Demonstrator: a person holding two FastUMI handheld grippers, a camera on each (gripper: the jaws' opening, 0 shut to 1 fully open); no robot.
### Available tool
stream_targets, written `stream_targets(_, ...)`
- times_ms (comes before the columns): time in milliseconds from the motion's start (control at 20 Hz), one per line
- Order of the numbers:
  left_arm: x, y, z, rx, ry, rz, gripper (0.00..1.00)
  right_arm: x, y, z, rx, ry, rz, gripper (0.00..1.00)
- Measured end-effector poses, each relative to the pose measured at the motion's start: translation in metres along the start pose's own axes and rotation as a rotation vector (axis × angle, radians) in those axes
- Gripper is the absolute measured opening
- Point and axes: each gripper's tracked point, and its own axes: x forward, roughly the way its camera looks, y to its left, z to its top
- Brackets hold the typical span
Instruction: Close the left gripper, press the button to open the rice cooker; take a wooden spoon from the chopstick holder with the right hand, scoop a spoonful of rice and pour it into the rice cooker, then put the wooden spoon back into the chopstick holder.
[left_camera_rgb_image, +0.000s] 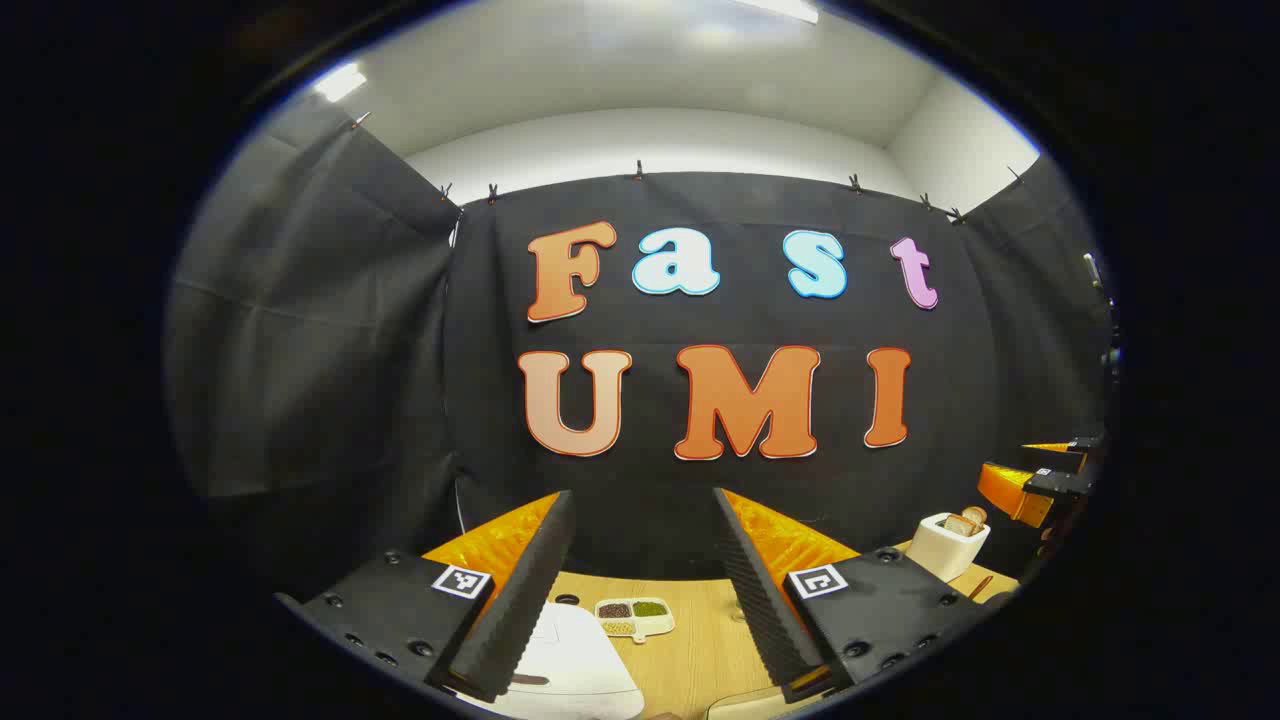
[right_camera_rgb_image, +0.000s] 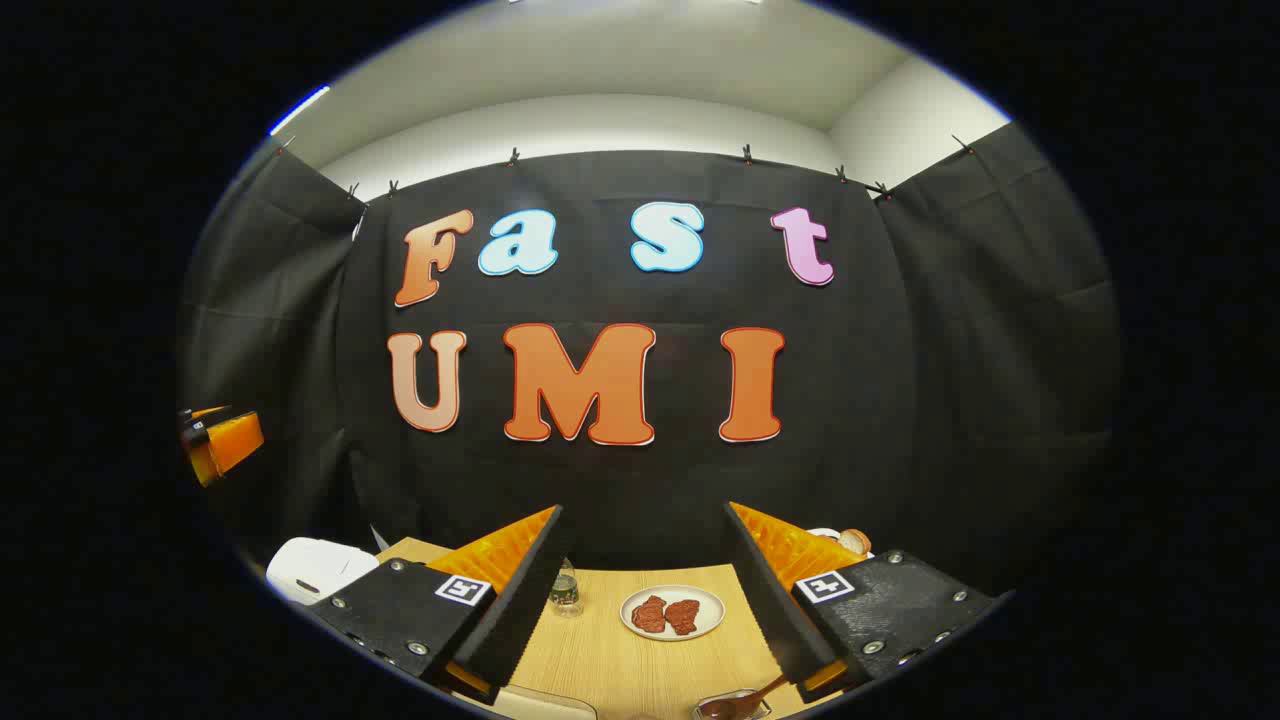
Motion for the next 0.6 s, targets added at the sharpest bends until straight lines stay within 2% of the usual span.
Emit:
stream_targets(450, -0.004, -0.011, 0.013, -0.007, -0.017, -0.010, 0.93, -0.005, -0.017, 0.005, 0.003, -0.013, -0.009, 0.95)
stream_targets(600, -0.004, -0.014, -0.002, -0.030, 0.021, -0.011, 0.94, -0.006, -0.022, 0.002, 0.012, -0.009, -0.015, 0.95)
